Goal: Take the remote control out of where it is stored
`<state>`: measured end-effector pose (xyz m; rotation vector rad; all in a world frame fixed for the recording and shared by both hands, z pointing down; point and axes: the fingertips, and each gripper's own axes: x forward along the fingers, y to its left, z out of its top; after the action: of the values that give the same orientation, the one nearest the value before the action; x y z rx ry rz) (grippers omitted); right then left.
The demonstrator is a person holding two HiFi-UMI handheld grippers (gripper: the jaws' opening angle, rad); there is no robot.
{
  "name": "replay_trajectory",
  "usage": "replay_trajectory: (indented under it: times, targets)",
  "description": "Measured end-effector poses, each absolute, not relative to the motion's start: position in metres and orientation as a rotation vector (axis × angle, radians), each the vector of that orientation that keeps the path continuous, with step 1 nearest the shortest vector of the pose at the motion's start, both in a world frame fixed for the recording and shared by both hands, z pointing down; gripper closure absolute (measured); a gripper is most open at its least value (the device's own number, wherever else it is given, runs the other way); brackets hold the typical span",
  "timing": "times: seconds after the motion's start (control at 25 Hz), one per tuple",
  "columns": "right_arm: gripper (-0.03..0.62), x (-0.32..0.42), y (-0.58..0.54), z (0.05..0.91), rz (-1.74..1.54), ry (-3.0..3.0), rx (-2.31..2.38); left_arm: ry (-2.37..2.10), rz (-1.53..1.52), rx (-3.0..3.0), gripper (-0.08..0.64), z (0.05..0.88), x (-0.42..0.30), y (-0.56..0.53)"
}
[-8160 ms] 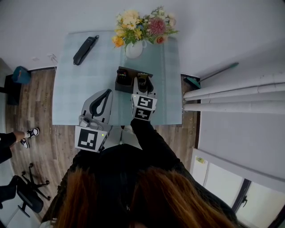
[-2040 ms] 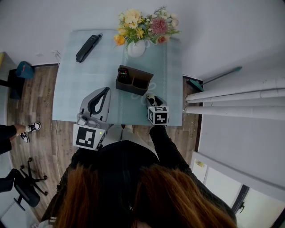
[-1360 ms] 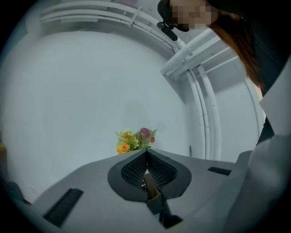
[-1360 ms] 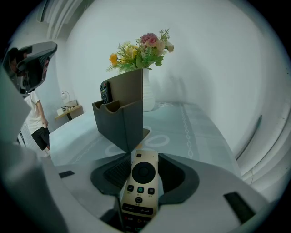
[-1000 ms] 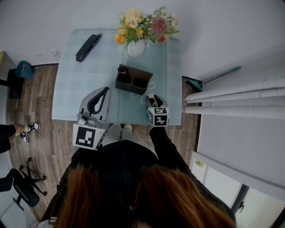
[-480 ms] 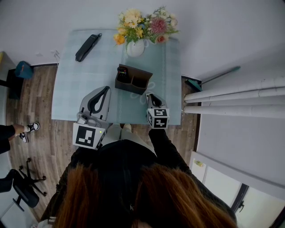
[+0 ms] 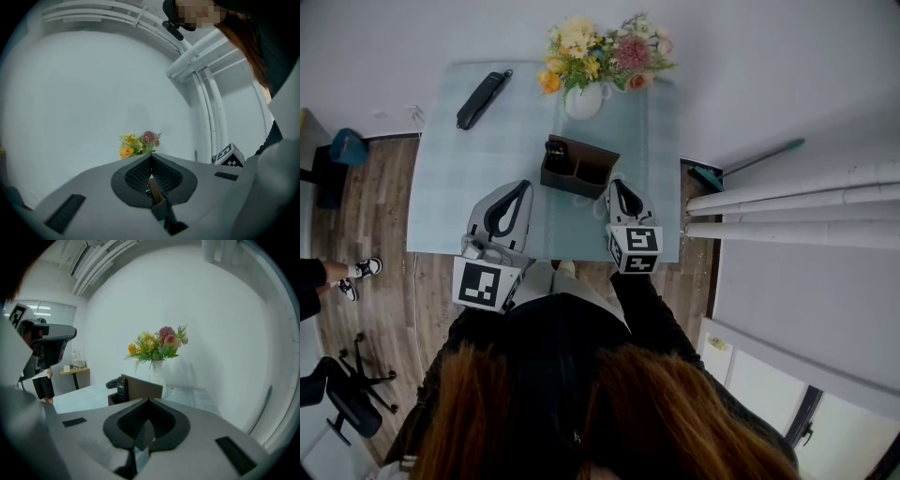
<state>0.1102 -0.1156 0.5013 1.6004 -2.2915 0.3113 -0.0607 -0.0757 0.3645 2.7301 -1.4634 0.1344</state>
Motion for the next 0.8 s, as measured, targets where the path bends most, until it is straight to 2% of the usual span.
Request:
replay_trajectory:
  times: [0.52, 0.8]
  targets:
    - [0.577, 0.087, -0.111, 0.404, 0.089, -2.509, 1.644, -1.472, 0.13, 2.715, 0.555, 0.365, -0.064, -0.081]
    - [0.577, 0.088, -0.101, 0.385, 0.107, -2.565, 1.65, -1.461, 0.102, 2.728, 0.555, 0.369, -0.063, -0.081]
